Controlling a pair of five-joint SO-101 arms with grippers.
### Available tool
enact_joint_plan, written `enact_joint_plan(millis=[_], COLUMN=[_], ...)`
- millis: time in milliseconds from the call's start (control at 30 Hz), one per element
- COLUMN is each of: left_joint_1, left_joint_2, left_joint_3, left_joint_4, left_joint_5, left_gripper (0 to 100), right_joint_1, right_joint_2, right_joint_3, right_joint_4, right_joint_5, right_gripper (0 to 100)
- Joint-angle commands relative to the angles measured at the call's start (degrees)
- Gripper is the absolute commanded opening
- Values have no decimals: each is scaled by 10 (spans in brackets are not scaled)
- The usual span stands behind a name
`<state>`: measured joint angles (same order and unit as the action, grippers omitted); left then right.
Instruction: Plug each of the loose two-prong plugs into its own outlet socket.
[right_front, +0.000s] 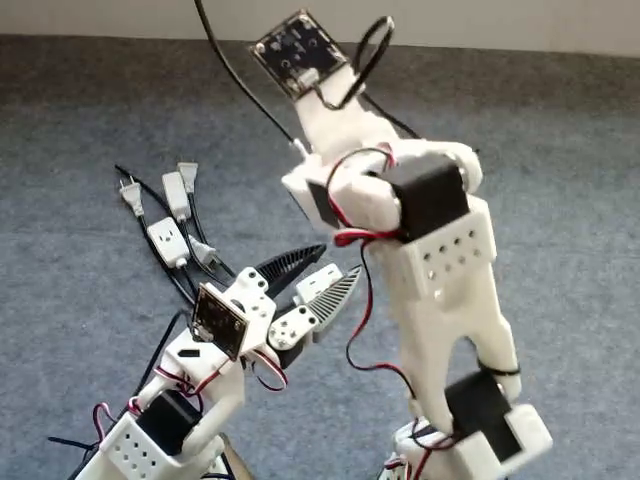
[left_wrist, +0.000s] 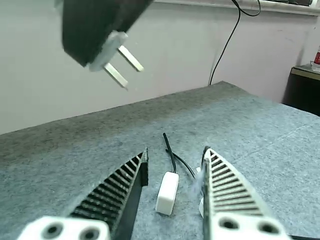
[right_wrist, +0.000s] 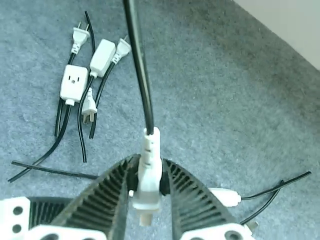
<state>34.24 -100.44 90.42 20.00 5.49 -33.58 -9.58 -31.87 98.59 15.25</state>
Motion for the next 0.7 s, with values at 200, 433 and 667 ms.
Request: enact_joint_plan(millis=[200,433,667], left_joint_1=[10,10,6], left_joint_2=[-5,-5,-5], left_joint_3=[-23,-19,-16], left_joint_4=[-13,-13,-13], left_joint_5=[2,2,0], left_gripper=[188,188,188], right_joint_1=[-3,37,26], right_joint_2=[-289,-314,-360], right_joint_3=[387,561,596], right_joint_4=[-199,-357,-385], right_joint_5=[-7,-4,-7], right_gripper=[8,8,8])
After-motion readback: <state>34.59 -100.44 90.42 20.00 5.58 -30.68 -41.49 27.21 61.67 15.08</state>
